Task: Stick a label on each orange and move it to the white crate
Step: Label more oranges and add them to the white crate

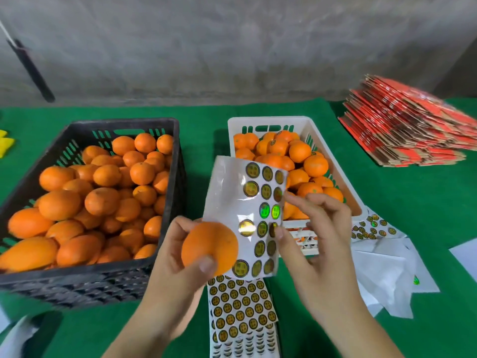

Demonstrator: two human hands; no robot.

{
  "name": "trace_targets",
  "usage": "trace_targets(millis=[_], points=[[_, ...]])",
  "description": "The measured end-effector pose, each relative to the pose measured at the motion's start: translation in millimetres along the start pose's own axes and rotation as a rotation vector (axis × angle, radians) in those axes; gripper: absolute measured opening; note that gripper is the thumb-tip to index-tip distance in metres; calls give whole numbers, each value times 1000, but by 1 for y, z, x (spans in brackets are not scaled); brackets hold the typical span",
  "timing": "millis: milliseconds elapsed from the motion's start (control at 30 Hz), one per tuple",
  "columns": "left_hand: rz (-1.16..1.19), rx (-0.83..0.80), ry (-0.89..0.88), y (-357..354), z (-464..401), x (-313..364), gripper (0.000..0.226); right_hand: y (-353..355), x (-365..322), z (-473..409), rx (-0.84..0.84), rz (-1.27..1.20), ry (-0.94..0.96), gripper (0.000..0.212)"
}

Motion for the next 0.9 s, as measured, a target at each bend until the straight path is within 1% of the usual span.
trace_targets(millis=[33, 67, 100, 133, 200, 233, 300, 367, 400, 433, 500, 533, 567, 600, 633, 700, 733, 767, 867, 900], points=[[37, -23, -17, -2, 1, -1, 66, 2, -8, 0, 1, 95, 108, 39], [30, -52, -20, -5, 2, -2, 70, 1, -15, 0, -25, 156, 222, 36], [21, -87, -19, -8, 2, -3, 70, 0, -22, 1, -63, 188, 305, 34], [30, -96, -21, -12, 2, -2, 67, -1, -25, 1, -101, 193, 343, 31], [53, -110, -21, -15, 2, -1, 68, 0, -24, -1, -152, 115, 291, 24], [79, -103, -2, -16, 3, 0, 76, 1, -21, -1, -175, 58, 236, 21], [99, -84, 22, -15, 4, 0, 102, 3, -17, 0, -226, -40, 154, 14], [93, -72, 21, -14, 6, 0, 111, 6, -14, 0, -246, -91, 101, 9], [92, -66, 23, -13, 7, -1, 111, 7, -12, 0, -243, -101, 72, 9], [94, -58, 22, -12, 7, -1, 107, 8, -11, -1, -239, -115, 44, 11], [96, -48, 4, -12, 6, -1, 84, 10, -11, -4, -240, -176, -38, 8], [99, -43, 6, -13, 6, 0, 83, 12, -12, -4, -216, -201, -70, 4], [93, -22, 9, -14, 6, -1, 92, 15, -16, -5, -157, -201, -66, 4], [76, -8, 11, -14, 6, -2, 103, 18, -22, -6, -77, -169, -15, 6], [52, 20, 10, -16, 6, -1, 110, 19, -30, -5, -6, -114, 71, 8], [33, 27, 8, -22, 7, 0, 114, 12, -43, 2, 36, -2, 268, 12], [46, 19, 4, -24, 9, -2, 113, 5, -46, 7, 12, 31, 327, 13], [68, 34, 12, -25, 10, -2, 113, -1, -47, 11, -29, 46, 341, 16], [104, 88, 39, -16, 10, -12, 107, -4, -43, 14, -162, 33, 282, 27], [86, 131, 43, -16, 10, -11, 109, -3, -43, 14, -228, 42, 275, 35]])
Point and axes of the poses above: each hand's wrist, its own z-axis away from the middle knuckle, its own y-axis out of the back of the hand, x = y × z, the point moved 3 cm from there along -z, towards the middle knuckle, and after that the axes turned 8 degrees about z, right-handed, at the moved point
